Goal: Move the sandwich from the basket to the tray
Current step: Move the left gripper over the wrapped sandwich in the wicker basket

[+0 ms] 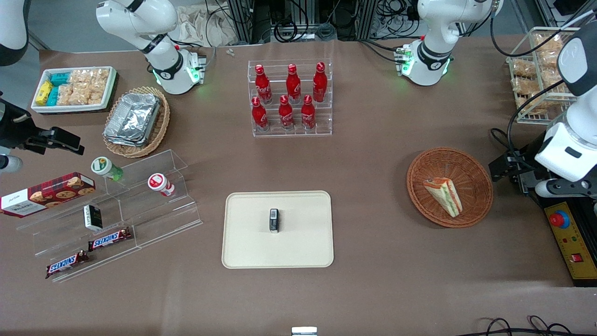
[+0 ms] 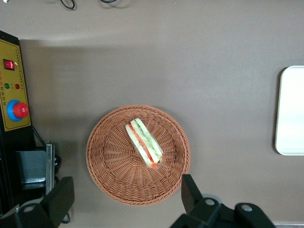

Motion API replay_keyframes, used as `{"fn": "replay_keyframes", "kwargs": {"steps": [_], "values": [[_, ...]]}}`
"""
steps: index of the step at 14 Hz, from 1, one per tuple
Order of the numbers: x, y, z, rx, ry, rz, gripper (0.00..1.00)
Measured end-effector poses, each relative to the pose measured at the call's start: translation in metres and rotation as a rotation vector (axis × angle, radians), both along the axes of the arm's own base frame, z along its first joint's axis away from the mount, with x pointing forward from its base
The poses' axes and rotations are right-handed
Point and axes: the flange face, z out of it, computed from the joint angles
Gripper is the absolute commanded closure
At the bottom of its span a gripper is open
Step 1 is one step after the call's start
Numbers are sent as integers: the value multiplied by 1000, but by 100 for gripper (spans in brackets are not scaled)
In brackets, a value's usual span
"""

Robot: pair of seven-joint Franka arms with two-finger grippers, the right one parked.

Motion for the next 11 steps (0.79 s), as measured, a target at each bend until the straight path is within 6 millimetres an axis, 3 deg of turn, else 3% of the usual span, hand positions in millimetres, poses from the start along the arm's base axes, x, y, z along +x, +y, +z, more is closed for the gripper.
{"fn": "replay_keyframes", "kwargs": {"steps": [6, 11], "values": [[0, 4, -2, 0, 9, 43, 0], [-6, 5, -37, 2, 77, 347, 0]]}}
